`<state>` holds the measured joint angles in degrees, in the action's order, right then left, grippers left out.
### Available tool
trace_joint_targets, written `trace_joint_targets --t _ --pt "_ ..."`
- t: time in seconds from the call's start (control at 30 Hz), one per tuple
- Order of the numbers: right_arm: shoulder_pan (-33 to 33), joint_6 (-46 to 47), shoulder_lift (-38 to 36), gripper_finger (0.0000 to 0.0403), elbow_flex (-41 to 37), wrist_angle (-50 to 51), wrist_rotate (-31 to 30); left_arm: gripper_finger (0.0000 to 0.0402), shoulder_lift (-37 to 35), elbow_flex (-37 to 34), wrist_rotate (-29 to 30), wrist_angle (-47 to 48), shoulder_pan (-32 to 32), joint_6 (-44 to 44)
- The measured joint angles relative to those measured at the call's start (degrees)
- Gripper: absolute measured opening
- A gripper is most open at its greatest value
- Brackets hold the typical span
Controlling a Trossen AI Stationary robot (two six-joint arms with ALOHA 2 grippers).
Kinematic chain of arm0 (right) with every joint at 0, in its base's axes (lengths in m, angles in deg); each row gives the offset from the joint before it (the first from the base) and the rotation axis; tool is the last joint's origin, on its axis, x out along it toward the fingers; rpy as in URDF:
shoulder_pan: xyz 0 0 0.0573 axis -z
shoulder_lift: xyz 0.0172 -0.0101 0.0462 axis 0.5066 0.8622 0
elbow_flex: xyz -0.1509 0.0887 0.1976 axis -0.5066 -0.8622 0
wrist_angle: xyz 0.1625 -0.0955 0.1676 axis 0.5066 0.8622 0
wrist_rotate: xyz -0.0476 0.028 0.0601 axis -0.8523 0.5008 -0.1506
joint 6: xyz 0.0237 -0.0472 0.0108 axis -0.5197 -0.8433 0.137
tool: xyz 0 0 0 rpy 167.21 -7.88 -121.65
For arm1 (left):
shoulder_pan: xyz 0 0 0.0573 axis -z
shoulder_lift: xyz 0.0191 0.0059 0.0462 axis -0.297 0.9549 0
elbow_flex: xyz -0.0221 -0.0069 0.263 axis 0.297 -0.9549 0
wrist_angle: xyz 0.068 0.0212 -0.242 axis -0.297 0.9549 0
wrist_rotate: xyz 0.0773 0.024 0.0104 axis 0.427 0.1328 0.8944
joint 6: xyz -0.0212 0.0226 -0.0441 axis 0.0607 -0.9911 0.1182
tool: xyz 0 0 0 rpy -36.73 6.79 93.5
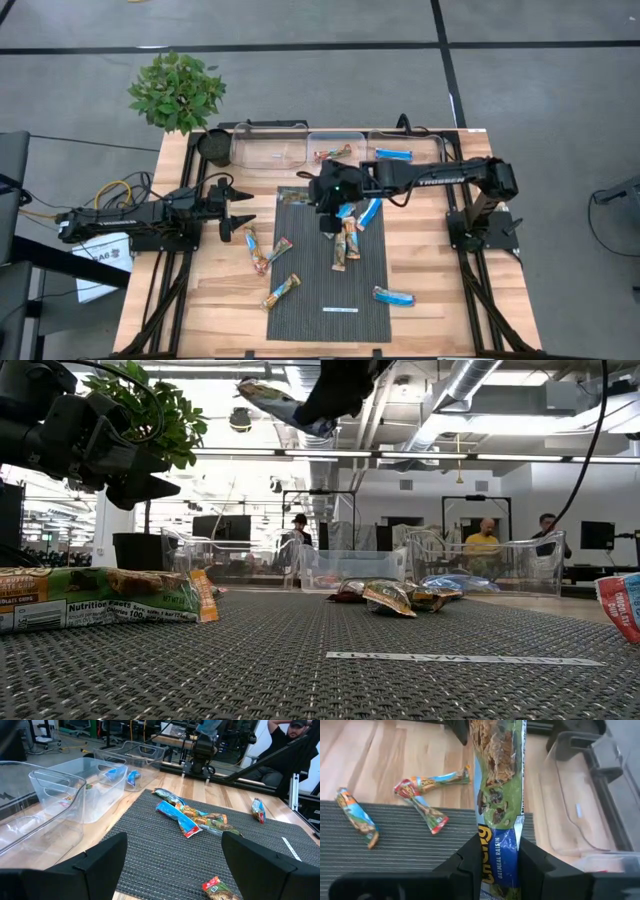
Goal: Pick and place Granola Bars by type
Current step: Put the blue granola bar into the right transparent bin
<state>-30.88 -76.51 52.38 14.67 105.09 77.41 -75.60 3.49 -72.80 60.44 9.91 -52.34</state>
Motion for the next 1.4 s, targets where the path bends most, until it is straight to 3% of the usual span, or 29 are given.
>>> trace_joint_targets --t 0.2,0.63,0.93,1.4 --pt "1.71 -3.11 -0.17 0.0081 0.0 5.0 0.09 0.0318 0.0 0.0 0.0 0.0 0.01 0.0" --pt "6.39 -2.46 -5.91 0.0081 -0.28 26.99 -4.67 0.0318 0.01 0.0 -0.07 0.01 0.0 0.0" --pt "10.61 1.7 -9.03 0.0082 -0.35 41.13 -6.25 0.0318 0.0 0.0 -0.04 0.01 0.0 0.0" --pt "14.28 6.81 -12.74 0.0082 -0.35 52.83 -6.32 0.0318 0.02 0.0 -0.04 0.01 0.0 0.0"
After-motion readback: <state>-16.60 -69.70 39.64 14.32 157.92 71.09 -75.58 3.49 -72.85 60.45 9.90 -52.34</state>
